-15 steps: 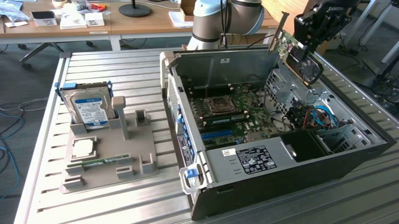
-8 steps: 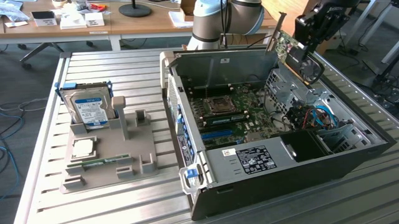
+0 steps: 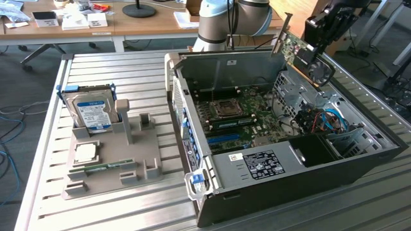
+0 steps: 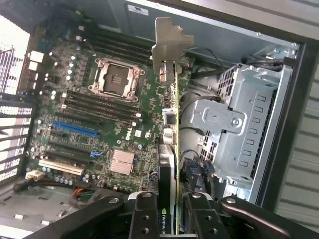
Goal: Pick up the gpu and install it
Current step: 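Insert the gpu into the slot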
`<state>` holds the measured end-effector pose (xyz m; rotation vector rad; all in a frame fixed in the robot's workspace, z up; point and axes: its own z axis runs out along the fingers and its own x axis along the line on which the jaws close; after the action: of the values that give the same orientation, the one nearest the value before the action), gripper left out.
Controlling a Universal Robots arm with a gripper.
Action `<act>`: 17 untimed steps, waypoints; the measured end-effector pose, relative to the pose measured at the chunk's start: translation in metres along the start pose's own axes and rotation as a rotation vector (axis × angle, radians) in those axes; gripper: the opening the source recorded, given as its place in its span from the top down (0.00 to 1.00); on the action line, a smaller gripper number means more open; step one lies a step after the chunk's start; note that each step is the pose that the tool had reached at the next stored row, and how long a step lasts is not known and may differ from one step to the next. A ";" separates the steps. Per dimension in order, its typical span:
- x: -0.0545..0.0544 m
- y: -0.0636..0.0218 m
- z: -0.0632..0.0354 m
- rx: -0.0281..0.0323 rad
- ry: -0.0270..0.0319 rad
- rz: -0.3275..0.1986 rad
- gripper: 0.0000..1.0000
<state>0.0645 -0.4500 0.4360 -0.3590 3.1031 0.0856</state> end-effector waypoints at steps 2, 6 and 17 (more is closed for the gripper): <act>0.000 0.0000 0.0000 -0.0004 0.0010 -0.019 0.73; 0.000 0.0000 0.0000 -0.0009 0.0034 -0.062 0.73; 0.000 0.0000 0.0001 -0.0033 0.0107 -0.200 0.73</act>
<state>0.0644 -0.4500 0.4359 -0.6688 3.0572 0.0859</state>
